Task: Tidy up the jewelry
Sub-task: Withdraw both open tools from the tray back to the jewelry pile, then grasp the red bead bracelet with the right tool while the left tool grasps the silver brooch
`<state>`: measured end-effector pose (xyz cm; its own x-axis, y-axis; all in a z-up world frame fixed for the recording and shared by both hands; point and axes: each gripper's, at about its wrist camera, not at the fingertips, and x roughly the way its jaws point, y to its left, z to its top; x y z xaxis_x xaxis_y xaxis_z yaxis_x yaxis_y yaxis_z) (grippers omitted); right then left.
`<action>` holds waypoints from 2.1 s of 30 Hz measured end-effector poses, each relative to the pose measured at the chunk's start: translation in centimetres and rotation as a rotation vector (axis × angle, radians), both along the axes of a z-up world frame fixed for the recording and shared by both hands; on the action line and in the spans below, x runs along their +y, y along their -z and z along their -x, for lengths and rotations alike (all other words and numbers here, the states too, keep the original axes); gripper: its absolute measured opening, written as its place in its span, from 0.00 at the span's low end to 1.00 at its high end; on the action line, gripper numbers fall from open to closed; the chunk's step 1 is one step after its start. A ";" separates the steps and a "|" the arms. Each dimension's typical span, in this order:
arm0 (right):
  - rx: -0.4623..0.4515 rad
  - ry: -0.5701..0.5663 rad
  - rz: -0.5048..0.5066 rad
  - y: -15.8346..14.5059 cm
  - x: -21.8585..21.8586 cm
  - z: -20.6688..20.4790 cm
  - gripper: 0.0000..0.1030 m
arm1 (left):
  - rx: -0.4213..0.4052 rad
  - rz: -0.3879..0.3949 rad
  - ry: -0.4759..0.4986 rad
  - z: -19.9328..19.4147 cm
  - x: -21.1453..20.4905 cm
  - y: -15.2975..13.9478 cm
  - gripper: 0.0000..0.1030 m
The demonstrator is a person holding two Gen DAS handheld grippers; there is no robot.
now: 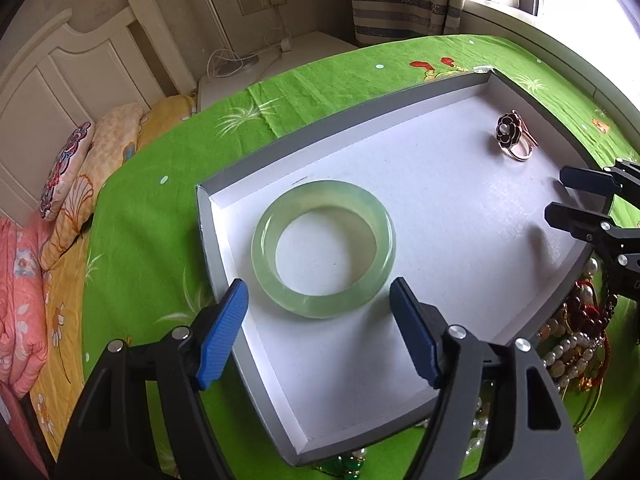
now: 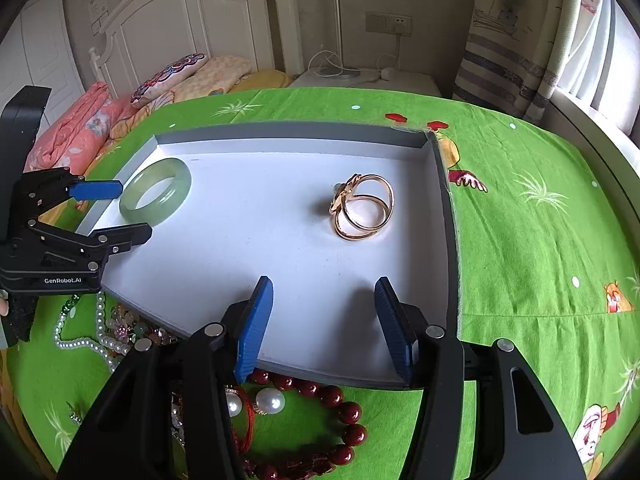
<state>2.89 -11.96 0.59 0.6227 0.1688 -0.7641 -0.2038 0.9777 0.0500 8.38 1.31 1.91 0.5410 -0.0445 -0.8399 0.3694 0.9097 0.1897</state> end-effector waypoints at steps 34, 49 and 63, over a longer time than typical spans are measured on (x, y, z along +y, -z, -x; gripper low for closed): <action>-0.248 -0.388 0.127 -0.5 -2.3 22.3 0.62 | -0.349 0.311 -0.186 19.9 2.9 -2.8 0.98; -0.176 -0.606 0.239 1.2 0.7 21.8 0.42 | -0.216 0.325 -0.126 29.3 2.4 0.5 0.98; -0.208 -0.527 0.080 0.9 -1.8 23.2 0.15 | -0.167 0.307 -0.032 28.2 -0.7 1.9 0.65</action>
